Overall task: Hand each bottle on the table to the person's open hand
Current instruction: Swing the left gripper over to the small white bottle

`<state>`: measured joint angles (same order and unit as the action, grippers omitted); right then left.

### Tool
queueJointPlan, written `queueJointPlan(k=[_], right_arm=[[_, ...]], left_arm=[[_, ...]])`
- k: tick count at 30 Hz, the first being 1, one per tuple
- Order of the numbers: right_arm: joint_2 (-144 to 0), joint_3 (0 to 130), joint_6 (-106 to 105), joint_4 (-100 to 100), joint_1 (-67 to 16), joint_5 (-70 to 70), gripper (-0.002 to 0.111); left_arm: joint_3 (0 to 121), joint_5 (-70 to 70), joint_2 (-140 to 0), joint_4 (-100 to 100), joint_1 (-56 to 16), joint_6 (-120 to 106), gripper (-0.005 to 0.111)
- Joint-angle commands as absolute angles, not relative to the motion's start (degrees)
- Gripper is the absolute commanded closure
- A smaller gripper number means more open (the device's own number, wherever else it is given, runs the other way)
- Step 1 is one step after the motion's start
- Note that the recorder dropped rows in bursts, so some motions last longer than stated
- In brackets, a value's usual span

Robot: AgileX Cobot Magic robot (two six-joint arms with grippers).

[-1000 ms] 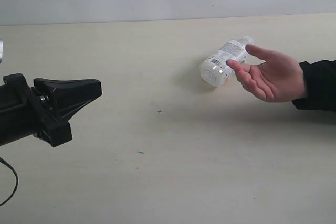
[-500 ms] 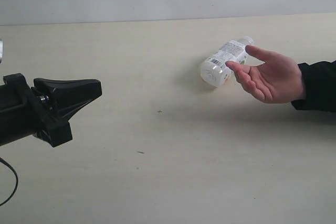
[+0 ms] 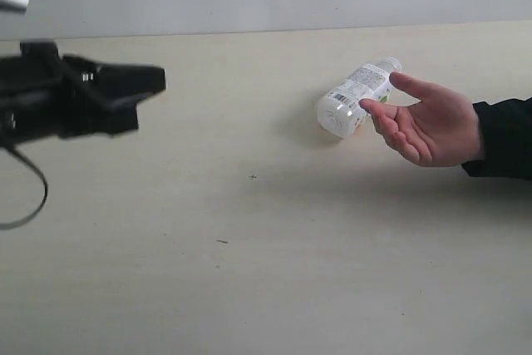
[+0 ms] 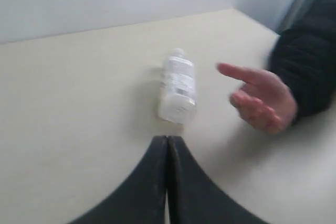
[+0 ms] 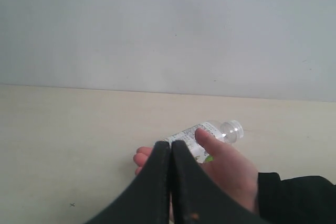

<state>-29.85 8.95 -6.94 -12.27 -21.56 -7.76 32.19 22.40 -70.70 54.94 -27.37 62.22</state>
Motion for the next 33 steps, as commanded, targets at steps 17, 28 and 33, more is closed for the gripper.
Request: queueJointPlan(k=[17, 28, 33], right_arm=[[-29.4, 8.7, -7.0, -12.0, -21.3, -8.1, 0.108], [-29.4, 8.7, -7.0, -12.0, -21.3, -8.1, 0.108], [-29.4, 8.7, -7.0, -12.0, -21.3, -8.1, 0.108]], left_arm=[[82.2, -5.6, -107.9, 82.4, -44.5, 75.6, 0.107], [89.6, -47.7, -113.4, 34.0, -43.1, 16.9, 0.107], [101.9, -56.7, -114.1, 5.5, -40.2, -0.9, 0.107]])
